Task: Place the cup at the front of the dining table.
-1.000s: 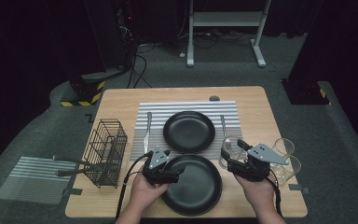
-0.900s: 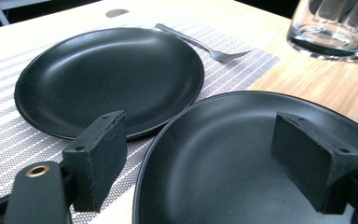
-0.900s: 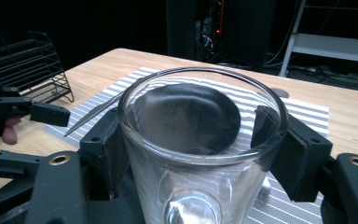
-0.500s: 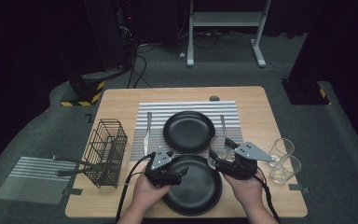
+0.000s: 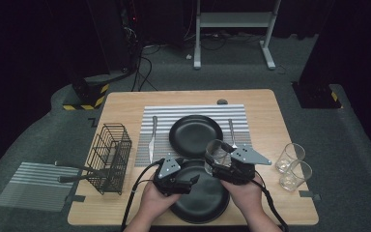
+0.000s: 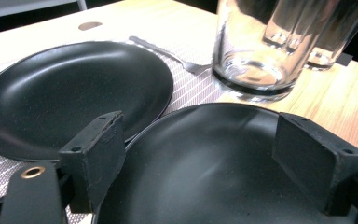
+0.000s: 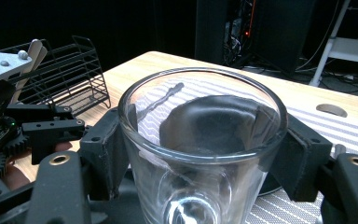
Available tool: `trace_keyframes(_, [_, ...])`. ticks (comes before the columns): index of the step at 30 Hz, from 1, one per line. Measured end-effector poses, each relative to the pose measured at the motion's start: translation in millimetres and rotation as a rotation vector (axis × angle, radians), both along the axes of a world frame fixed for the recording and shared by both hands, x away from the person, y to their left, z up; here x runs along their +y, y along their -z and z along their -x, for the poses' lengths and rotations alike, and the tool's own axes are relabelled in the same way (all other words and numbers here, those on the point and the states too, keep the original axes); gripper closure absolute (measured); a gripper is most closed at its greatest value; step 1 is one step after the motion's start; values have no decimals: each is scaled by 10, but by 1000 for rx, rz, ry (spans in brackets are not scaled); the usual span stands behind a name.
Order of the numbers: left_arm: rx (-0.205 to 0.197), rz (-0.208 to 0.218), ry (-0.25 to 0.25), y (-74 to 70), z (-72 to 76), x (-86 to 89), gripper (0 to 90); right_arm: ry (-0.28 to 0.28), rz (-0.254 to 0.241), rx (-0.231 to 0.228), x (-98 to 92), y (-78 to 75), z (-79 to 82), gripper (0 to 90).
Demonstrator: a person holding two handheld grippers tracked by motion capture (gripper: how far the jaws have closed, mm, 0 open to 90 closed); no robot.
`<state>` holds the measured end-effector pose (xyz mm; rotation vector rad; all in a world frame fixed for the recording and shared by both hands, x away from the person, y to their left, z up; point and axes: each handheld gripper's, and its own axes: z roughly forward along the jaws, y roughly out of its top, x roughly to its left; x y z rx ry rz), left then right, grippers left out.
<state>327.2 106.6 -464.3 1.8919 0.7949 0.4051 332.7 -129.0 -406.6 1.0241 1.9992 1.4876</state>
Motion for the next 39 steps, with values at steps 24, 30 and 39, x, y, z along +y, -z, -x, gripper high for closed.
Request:
trace_keyframes(24, [-7,43,43,5,-7,-153,160,-49,15,20,286,118,29,288])
trace_keyframes(30, [-8,73,36,-10,16,-147,161,-60,22,24,325,162,50,288])
trace_keyframes(39, [-30,62,54,-3,16,-147,202,-67,18,44,366,207,53,288])
